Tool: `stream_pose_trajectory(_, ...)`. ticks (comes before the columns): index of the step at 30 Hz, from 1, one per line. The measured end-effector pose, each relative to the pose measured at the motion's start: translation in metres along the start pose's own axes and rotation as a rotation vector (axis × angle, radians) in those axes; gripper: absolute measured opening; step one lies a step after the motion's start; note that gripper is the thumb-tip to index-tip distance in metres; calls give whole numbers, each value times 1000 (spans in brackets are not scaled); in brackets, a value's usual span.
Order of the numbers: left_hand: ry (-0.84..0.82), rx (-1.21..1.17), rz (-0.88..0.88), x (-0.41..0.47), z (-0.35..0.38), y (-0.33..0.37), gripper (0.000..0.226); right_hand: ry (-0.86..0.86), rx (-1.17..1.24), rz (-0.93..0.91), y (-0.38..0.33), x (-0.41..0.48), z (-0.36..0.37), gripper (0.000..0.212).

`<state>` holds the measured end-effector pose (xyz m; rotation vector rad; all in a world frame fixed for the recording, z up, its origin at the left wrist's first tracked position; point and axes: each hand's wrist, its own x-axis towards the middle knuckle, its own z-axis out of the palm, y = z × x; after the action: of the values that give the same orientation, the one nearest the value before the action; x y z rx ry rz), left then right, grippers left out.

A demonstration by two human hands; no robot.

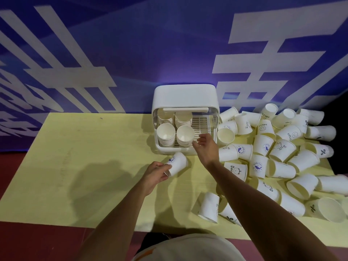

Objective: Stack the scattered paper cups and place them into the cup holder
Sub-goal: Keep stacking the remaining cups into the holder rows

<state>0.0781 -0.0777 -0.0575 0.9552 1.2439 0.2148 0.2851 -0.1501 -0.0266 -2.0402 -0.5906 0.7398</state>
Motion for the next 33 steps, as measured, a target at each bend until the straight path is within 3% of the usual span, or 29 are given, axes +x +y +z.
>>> stream_pose_trajectory(7,-77,-18,9,-8,22,6,29,-87,13,47,12,-8,-15,38)
stream_pose_trajectory(12,-127,-55,8,-15,45,10,35,-219,48,145,21,-13,-25,60)
stream_pose_trajectory(16,-180,-52,27,-20,63,14,35,-316,115,196,29,-14,-31,94)
stream_pose_trajectory(19,-200,-32,49,-23,76,15,34,-325,138,185,33,-13,-41,90)
stream_pose_trajectory(21,-197,-21,60,-23,83,13,37,-304,149,140,33,-11,-48,84)
stream_pose_trajectory(25,-199,46,47,-23,91,9,65,-175,145,0,21,-7,-63,74)
stream_pose_trajectory(30,-134,111,29,-20,92,6,67,-16,38,-188,4,0,-69,78)
stream_pose_trajectory(33,-119,155,32,-18,89,7,56,20,-59,-245,1,5,-65,76)
